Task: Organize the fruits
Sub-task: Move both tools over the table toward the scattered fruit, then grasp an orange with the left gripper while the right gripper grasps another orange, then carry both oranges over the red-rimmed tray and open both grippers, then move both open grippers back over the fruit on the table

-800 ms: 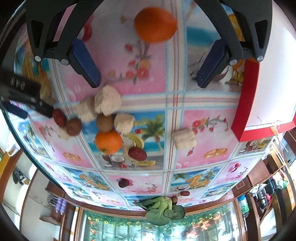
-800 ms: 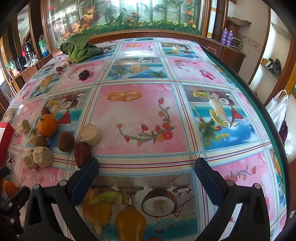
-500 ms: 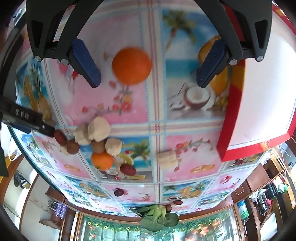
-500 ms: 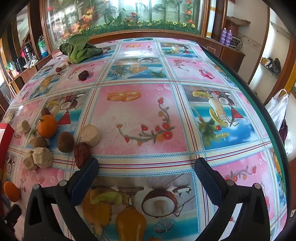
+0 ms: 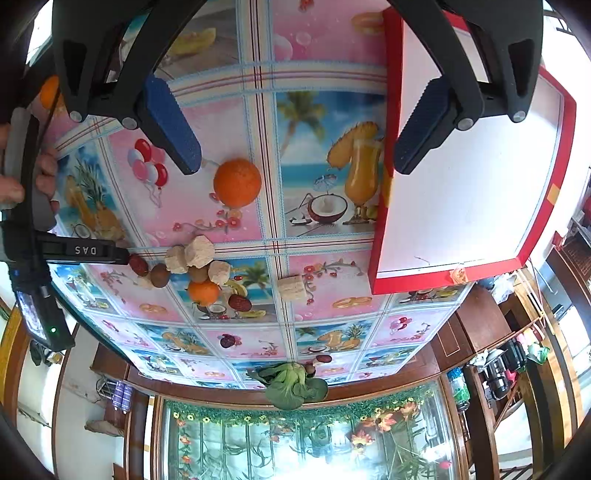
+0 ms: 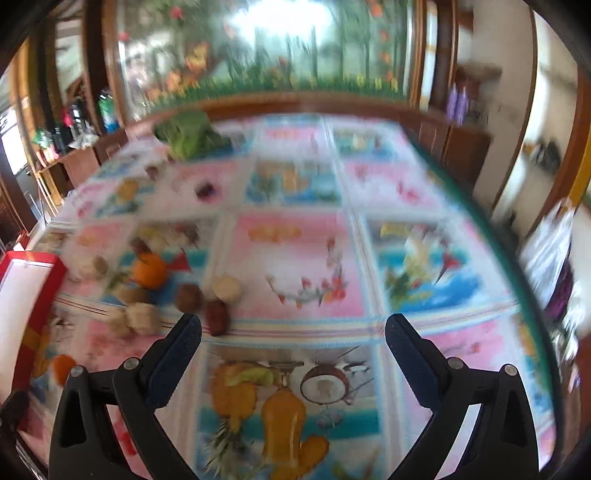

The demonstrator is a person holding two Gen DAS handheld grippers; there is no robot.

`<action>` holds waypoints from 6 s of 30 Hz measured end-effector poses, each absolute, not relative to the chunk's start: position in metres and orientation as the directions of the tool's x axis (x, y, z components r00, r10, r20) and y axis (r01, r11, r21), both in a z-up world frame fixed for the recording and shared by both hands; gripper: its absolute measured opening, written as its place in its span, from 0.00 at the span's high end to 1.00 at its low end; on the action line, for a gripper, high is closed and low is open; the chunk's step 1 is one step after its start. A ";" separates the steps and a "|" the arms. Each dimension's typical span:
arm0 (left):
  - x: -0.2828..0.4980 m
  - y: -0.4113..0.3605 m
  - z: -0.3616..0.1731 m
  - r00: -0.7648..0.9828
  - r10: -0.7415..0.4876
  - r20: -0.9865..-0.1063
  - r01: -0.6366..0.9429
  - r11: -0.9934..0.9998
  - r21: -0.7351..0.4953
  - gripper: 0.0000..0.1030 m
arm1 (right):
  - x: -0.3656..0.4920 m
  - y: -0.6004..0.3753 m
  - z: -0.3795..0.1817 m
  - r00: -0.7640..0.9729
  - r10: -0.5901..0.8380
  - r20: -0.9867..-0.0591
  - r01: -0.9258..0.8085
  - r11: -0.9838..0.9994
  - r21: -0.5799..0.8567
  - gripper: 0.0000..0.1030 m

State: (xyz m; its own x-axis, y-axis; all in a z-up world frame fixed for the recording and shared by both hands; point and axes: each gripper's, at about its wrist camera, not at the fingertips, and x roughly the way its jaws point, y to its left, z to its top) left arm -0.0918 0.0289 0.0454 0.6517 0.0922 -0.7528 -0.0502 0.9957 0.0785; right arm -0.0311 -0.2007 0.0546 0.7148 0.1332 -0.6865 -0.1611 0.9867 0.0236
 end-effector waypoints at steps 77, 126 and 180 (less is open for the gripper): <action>-0.060 0.007 0.025 0.563 0.054 -0.825 0.083 0.989 0.121 0.00 | -0.166 -0.231 -0.004 0.604 0.362 -0.710 -0.395 0.910 0.127 0.61; -0.155 0.184 0.062 0.602 0.450 -0.659 -0.395 0.886 0.245 0.66 | -0.134 0.048 0.034 0.347 0.665 -0.662 -0.746 0.623 0.234 0.72; -0.123 0.070 0.149 0.753 0.392 -0.529 -0.270 0.916 0.296 0.12 | -0.111 -0.139 0.084 0.635 0.618 -0.462 -0.494 0.786 0.372 0.50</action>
